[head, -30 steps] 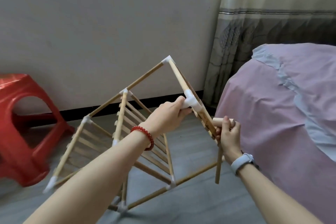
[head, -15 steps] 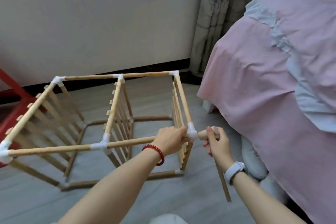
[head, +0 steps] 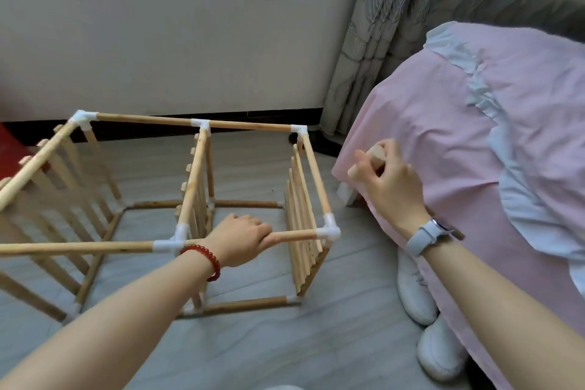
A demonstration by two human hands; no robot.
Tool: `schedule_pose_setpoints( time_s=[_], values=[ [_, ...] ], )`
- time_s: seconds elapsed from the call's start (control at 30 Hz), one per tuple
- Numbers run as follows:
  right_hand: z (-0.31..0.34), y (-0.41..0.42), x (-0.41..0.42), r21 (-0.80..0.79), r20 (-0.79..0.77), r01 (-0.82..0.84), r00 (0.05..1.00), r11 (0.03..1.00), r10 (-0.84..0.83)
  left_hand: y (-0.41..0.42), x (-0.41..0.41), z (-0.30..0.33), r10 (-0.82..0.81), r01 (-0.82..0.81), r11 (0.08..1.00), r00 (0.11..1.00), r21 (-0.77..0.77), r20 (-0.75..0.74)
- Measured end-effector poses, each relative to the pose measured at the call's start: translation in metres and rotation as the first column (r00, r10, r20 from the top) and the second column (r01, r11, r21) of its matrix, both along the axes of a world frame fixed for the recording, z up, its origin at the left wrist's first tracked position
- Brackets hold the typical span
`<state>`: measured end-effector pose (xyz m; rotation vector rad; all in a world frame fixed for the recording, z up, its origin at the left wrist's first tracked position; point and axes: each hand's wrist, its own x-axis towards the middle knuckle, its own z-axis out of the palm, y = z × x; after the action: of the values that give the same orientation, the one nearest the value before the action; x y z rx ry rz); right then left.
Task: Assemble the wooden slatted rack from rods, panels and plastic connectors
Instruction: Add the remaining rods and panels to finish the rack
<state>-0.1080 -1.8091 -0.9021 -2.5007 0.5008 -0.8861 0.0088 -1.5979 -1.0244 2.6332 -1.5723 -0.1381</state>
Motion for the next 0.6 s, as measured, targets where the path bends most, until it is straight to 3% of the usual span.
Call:
schedule_pose_setpoints(
  time_s=[0.07, 0.1, 0.17, 0.2, 0.23, 0.3, 0.37, 0.4, 0.43, 0.47, 0.5, 0.53, 0.57, 0.6],
  values=[
    [0.002, 0.010, 0.002, 0.098, 0.240, 0.023, 0.970, 0.995, -0.046, 0.020, 0.005, -0.005, 0.072, -0.072, 0.997, 0.997, 0.013, -0.040],
    [-0.012, 0.016, -0.003, 0.100, 0.245, 0.063, 0.966, 0.993, -0.086, 0.023, 0.004, -0.007, 0.095, -0.094, 0.996, 0.995, 0.005, -0.030],
    [-0.060, 0.037, -0.016, -0.009, -0.097, 0.132, 0.986, 0.991, -0.133, 0.024, 0.004, -0.008, 0.098, -0.098, 0.995, 0.995, -0.018, 0.009],
    [-0.082, 0.043, -0.023, -0.063, -0.306, 0.108, 0.944, 0.992, -0.122, 0.022, 0.003, -0.009, 0.089, -0.089, 0.996, 0.996, -0.032, 0.011],
    [-0.093, 0.042, -0.025, -0.083, -0.393, 0.077, 0.914, 0.994, -0.103, 0.021, 0.003, -0.010, 0.081, -0.080, 0.996, 0.997, -0.044, 0.011],
    [-0.076, 0.026, -0.009, -0.089, -0.295, 0.067, 0.951, 0.994, -0.090, 0.021, 0.004, -0.009, 0.083, -0.081, 0.995, 0.996, -0.057, 0.034],
    [-0.038, 0.011, 0.005, -0.007, -0.006, 0.186, 0.983, 0.983, -0.186, 0.021, 0.003, -0.010, 0.089, -0.087, 0.994, 0.995, -0.060, 0.046],
    [-0.030, 0.007, 0.008, 0.104, 0.170, 0.213, 0.959, 0.971, -0.229, 0.022, 0.003, -0.012, 0.097, -0.094, 0.993, 0.994, -0.070, 0.047],
    [-0.032, 0.010, 0.008, 0.173, 0.246, 0.205, 0.938, 0.963, -0.244, 0.022, 0.003, -0.014, 0.104, -0.099, 0.992, 0.993, -0.083, 0.051],
    [-0.045, 0.019, 0.005, 0.178, 0.179, 0.195, 0.957, 0.964, -0.227, 0.022, 0.003, -0.015, 0.105, -0.099, 0.991, 0.992, -0.094, 0.065],
    [-0.067, 0.032, 0.000, 0.121, -0.006, 0.181, 0.983, 0.976, -0.181, 0.022, 0.004, -0.015, 0.100, -0.092, 0.991, 0.992, -0.100, 0.072],
    [-0.086, 0.044, -0.006, 0.045, -0.233, 0.145, 0.964, 0.988, -0.131, 0.021, 0.005, -0.017, 0.100, -0.092, 0.989, 0.993, -0.115, 0.063],
    [-0.096, 0.046, -0.009, -0.010, -0.357, 0.118, 0.927, 0.993, -0.114, 0.020, 0.006, -0.019, 0.103, -0.095, 0.987, 0.993, -0.132, 0.054],
    [-0.093, 0.039, -0.003, -0.029, -0.352, 0.118, 0.928, 0.993, -0.120, 0.018, 0.007, -0.018, 0.104, -0.095, 0.986, 0.993, -0.135, 0.056]
  ],
)
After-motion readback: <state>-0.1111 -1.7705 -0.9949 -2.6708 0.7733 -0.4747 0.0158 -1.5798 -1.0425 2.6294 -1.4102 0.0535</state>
